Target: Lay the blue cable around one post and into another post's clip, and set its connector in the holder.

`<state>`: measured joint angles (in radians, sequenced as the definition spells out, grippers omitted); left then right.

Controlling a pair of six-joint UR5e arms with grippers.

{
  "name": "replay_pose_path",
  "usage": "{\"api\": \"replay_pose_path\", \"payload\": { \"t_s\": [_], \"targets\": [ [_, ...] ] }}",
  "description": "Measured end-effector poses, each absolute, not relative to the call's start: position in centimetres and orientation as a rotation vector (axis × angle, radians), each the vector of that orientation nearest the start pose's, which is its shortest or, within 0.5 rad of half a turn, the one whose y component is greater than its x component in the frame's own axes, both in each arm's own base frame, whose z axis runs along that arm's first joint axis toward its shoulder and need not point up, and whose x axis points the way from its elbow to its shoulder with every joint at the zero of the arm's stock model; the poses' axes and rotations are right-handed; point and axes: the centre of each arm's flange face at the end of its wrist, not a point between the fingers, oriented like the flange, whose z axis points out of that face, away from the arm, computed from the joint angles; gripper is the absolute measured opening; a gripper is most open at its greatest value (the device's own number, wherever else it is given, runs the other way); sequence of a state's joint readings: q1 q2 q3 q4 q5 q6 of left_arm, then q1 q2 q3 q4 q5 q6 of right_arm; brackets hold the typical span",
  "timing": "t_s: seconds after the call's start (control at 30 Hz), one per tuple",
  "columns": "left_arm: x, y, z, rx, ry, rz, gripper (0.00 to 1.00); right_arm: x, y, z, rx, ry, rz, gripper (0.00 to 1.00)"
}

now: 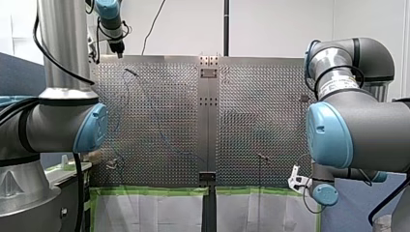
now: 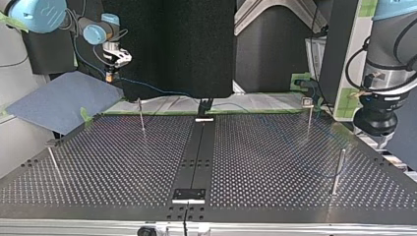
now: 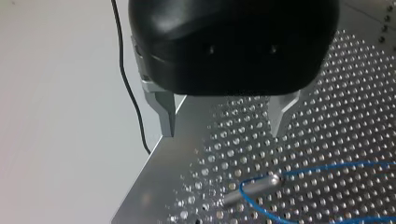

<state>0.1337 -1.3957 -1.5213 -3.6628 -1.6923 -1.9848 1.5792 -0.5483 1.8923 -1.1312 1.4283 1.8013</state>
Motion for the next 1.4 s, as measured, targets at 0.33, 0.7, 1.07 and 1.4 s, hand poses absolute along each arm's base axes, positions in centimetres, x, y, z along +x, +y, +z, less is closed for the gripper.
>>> {"api": "replay_pose_path", "payload": {
  "t_s": [0.33, 0.7, 1.07, 1.4],
  "targets": [
    [38.36, -6.92, 54.47, -0.593, 1.773, -0.05, 0.98, 15.34, -52.43, -11.64, 1.353, -1.502, 1.37, 0.0],
    [38.29, -7.02, 54.48, -0.588, 1.773, -0.049, 0.98, 15.42, -52.42, -11.64, 1.355, -1.501, 1.371, 0.0],
    [38.28, -7.14, 54.48, -0.584, 1.774, -0.049, 0.98, 15.43, -52.42, -11.63, 1.355, -1.501, 1.371, 0.0],
    [38.16, -7.3, 54.56, -0.578, 1.773, -0.051, 0.98, 15.42, -52.42, -11.64, 1.355, -1.5, 1.371, 0.0]
  ]
}}
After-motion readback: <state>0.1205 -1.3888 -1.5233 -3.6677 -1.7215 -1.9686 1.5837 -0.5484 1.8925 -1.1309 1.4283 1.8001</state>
